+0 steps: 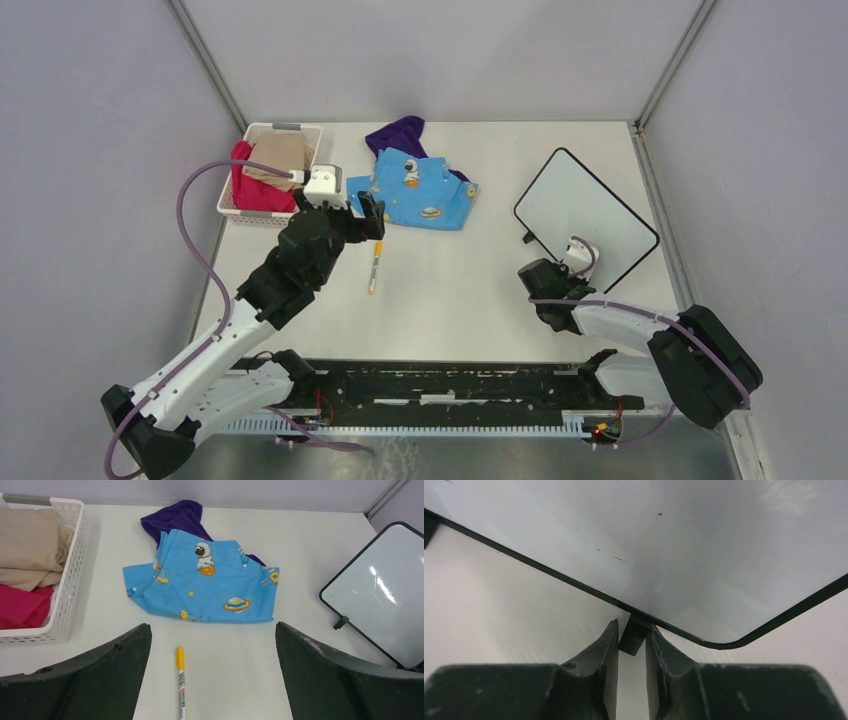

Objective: Write a sentence on the whiteboard
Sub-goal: Move the whiteboard to the center of the board.

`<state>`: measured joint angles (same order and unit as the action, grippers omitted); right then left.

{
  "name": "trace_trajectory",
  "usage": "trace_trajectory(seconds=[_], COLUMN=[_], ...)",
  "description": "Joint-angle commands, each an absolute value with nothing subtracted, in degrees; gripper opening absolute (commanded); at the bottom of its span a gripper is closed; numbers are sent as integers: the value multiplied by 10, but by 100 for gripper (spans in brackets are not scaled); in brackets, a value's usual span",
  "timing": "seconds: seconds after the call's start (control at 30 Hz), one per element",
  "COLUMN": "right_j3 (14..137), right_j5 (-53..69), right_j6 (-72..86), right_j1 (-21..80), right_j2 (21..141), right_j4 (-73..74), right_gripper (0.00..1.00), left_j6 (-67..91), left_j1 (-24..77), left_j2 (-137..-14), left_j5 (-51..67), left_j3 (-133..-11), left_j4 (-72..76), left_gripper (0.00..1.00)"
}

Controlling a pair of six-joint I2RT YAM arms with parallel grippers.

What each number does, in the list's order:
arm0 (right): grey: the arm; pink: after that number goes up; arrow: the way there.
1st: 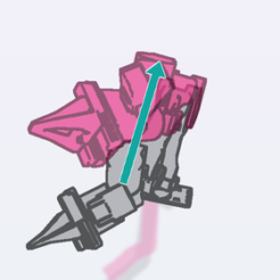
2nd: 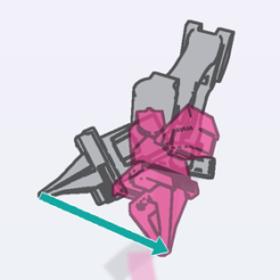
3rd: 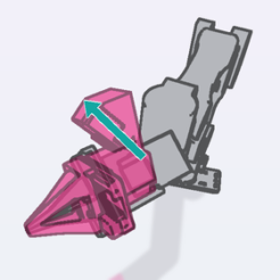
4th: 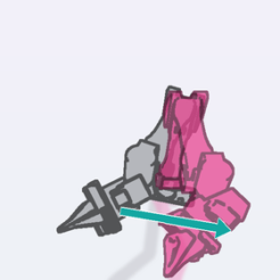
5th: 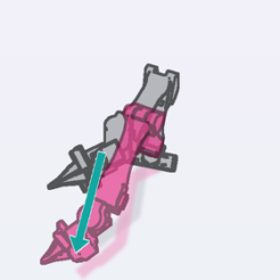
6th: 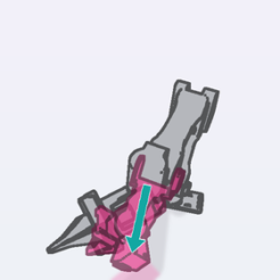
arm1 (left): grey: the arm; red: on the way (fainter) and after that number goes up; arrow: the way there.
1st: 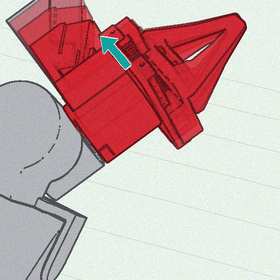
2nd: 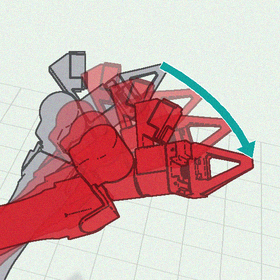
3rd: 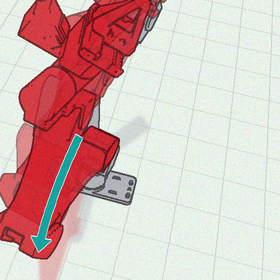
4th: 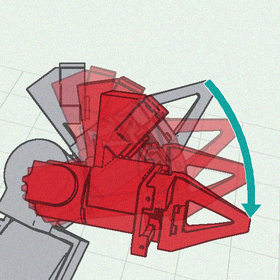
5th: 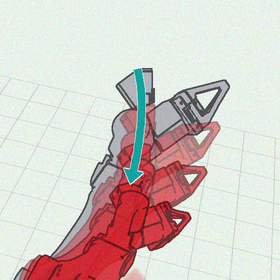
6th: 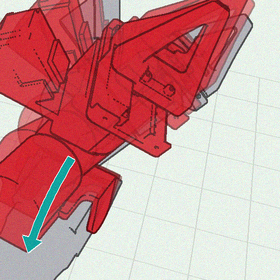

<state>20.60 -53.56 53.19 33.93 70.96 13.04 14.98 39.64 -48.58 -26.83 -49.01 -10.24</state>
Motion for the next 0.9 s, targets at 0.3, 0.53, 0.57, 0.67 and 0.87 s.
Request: trace_trajectory(seconds=[0.3,0.53,0.57,0.67,0.87], right_j3=[127,103,102,100,99], right_j5=[-415,-349,-342,-322,-279], right_j6=[290,231,224,206,166], right_j1=[450,483,489,499,503], right_j2=[603,555,555,557,581], right_j4=[4,-22,-25,-43,-108], right_gripper=[0,0,0,0,0], left_j6=[150,148,147,146,142], left_j1=[398,398,398,398,398], left_j2=[-487,-489,-490,-494,-498], left_j5=[-288,-290,-290,-291,-296], left_j3=[-511,-510,-510,-510,-509], left_j4=[-88,-86,-87,-86,-87], left_gripper=[98,98,98,98,98])
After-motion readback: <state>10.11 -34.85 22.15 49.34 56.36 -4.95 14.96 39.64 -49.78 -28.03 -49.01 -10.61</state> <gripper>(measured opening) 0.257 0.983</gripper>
